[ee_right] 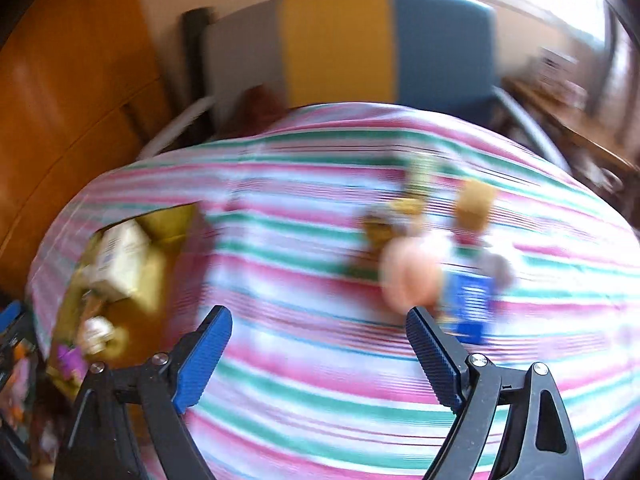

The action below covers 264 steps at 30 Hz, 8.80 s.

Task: Organize objects
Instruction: 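Move the left tool to the peach round pad and grasp it, then carry the peach pad into the tray with the left tool while the right tool grasps the Tempo pack, then open the left tool to release the peach pad in the tray, then carry the blue Tempo tissue pack with the right tool into the tray and release, then move both tools toward the yellow sock ball and remaining items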

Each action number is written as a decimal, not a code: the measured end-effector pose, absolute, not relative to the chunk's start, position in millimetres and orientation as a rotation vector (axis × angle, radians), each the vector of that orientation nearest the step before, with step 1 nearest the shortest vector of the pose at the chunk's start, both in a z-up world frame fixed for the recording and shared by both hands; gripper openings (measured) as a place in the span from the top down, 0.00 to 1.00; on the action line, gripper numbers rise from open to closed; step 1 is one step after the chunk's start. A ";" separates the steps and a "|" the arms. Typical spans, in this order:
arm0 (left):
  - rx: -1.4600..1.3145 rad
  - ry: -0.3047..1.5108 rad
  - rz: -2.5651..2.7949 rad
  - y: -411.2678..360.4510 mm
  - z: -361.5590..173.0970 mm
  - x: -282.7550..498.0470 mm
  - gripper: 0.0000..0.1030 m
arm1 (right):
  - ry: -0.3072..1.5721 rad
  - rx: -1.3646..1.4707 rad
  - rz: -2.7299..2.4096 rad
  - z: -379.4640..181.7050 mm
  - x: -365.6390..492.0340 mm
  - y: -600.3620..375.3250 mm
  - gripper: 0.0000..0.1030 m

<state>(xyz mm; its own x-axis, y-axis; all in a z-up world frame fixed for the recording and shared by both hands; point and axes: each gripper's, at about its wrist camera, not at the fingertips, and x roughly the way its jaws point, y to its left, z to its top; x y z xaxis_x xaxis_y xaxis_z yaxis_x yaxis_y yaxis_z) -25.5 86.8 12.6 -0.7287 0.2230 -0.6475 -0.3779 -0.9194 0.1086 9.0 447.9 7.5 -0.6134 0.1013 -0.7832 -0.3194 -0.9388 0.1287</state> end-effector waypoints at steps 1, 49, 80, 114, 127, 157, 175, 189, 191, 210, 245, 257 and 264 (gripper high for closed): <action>-0.933 0.344 2.612 95.3 14.5 -25.4 0.48 | 0.396 -1.214 2.564 7.0 14.7 462.8 0.13; -1.271 -0.053 1.816 416.5 -91.9 -112.3 0.65 | 0.928 -1.065 2.213 -42.9 71.9 601.9 0.17; -1.151 -0.082 2.111 193.4 -17.6 -45.0 0.65 | 0.523 -1.297 2.301 -88.9 4.9 556.8 0.35; -1.456 -0.212 2.312 48.1 -85.7 -53.1 0.62 | 0.311 -1.357 2.307 -88.0 -0.8 531.8 0.49; -1.387 0.007 2.445 56.8 -73.1 -41.0 0.54 | 0.308 -1.354 2.307 -89.3 -1.7 532.6 0.49; -1.181 0.223 2.630 56.3 -35.3 -19.9 0.49 | 0.285 -1.347 2.300 -90.0 -2.9 533.2 0.49; -1.174 0.146 2.645 42.8 -31.8 -21.7 0.49 | 0.307 -1.321 2.326 -69.6 4.8 526.3 0.49; -1.178 0.066 2.650 26.9 -33.9 -24.7 0.49 | 0.185 -1.241 2.773 17.7 -6.7 386.0 0.49; -1.181 0.055 2.651 24.2 -34.6 -25.3 0.49 | 0.143 -1.263 2.845 23.2 -12.4 357.1 0.49; -1.262 -0.091 2.690 -18.3 -52.6 -34.0 0.49 | -0.028 -1.735 2.890 -58.5 -91.5 205.1 0.49; -1.103 0.161 2.621 52.3 -14.9 -22.5 0.49 | 0.328 -1.324 2.760 3.3 -17.2 388.2 0.08; -1.012 0.335 2.484 132.2 -1.3 -19.0 0.49 | 0.500 -1.119 2.425 -23.5 37.7 532.7 0.07; -0.976 0.396 2.397 192.0 2.6 -22.7 0.49 | 0.796 -1.030 2.216 -43.1 70.0 591.0 0.07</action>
<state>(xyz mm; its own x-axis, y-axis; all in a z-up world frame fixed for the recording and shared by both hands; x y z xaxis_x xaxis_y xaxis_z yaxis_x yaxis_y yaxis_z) -22.7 192.0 2.6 -0.6071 0.3523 -0.7122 -0.5626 -0.8235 0.0723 70.0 591.0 -43.1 -0.5454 0.2380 -0.8037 -0.6950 -0.6643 0.2750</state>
